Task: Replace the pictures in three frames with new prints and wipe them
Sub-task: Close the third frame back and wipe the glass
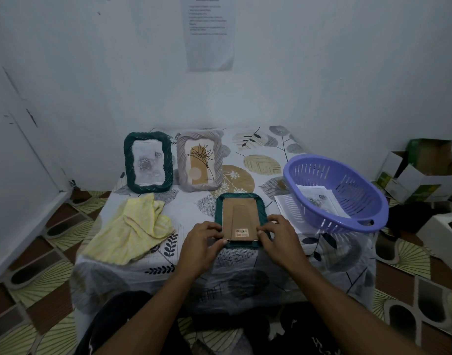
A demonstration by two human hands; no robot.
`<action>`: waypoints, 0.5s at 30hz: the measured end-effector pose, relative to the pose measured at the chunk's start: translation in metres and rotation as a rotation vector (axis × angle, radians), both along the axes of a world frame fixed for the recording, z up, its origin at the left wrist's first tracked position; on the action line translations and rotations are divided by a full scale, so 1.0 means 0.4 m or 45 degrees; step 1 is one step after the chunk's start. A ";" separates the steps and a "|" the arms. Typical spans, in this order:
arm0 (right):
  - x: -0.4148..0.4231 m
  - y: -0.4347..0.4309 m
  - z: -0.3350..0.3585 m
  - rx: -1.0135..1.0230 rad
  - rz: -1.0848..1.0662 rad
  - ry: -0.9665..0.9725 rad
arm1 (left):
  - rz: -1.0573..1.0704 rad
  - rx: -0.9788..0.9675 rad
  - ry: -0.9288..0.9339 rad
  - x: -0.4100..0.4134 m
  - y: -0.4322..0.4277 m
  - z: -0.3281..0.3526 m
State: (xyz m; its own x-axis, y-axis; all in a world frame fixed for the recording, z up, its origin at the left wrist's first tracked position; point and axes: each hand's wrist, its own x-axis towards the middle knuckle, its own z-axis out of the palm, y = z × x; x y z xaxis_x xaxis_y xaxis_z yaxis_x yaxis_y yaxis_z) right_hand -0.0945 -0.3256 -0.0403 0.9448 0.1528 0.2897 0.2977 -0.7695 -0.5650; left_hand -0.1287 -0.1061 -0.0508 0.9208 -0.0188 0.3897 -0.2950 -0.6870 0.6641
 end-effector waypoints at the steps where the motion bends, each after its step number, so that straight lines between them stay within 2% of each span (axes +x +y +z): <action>1: 0.000 0.000 -0.001 0.004 -0.004 -0.003 | 0.000 -0.008 -0.014 -0.001 -0.002 0.000; 8: -0.001 0.000 -0.004 0.006 -0.011 -0.023 | 0.051 -0.079 0.005 0.002 0.000 0.000; 15: -0.001 0.001 -0.005 0.007 -0.009 -0.031 | 0.010 -0.023 -0.023 0.004 0.004 -0.003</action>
State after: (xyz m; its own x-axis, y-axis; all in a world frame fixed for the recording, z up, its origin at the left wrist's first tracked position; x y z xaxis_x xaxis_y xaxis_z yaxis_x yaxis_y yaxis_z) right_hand -0.0948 -0.3251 -0.0421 0.9386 0.1445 0.3132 0.3058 -0.7687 -0.5618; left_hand -0.1270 -0.1045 -0.0520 0.9137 -0.0041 0.4064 -0.3015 -0.6775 0.6709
